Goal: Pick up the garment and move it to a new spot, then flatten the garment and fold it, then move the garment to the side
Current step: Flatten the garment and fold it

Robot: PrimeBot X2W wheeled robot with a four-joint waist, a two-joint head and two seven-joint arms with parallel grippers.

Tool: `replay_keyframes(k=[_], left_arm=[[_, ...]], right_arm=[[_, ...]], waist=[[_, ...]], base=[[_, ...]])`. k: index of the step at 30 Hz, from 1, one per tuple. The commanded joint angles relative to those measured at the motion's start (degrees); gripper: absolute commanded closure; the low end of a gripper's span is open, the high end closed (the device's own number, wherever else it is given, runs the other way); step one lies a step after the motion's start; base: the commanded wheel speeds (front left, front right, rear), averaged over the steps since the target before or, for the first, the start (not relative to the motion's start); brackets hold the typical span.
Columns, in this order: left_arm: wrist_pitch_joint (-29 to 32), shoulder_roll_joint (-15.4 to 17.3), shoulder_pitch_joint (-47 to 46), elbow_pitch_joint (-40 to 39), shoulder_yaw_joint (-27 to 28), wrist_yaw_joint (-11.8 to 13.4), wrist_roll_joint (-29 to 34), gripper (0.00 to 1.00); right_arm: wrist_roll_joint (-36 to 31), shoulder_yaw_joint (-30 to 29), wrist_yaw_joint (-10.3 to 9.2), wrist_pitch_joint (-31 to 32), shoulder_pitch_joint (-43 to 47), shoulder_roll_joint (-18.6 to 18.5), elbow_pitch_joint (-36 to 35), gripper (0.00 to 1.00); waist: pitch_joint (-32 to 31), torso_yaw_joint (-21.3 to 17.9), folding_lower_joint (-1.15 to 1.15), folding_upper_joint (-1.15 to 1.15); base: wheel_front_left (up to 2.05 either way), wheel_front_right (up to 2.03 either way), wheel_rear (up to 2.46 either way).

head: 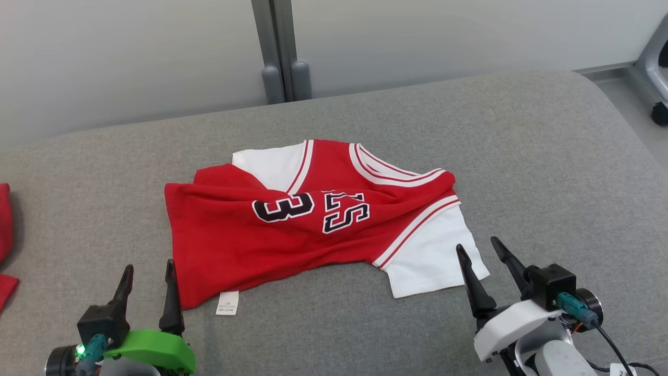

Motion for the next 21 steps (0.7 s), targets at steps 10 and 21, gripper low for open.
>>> replay_keyframes(k=[10, 21], left_arm=[[0.0, -1.8, 7.1, -1.9, 1.6, -0.4, -0.9, 0.00], [0.0, -1.7, 4.4, 3.8, -2.7, -0.4, -3.7, 0.00]], right_arm=[[0.1, -1.2, -0.08, -0.1, 3.8, -0.2, 0.2, 0.00], [-0.4, -1.0, -0.08, -0.1, 1.7, -0.2, 0.0, 0.00]], waist=[[-2.4, 1.0, 0.00, 0.00], [1.1, 0.6, 0.00, 0.00]], base=[[0.00, 0.00, 0.00], [0.00, 0.00, 0.00]])
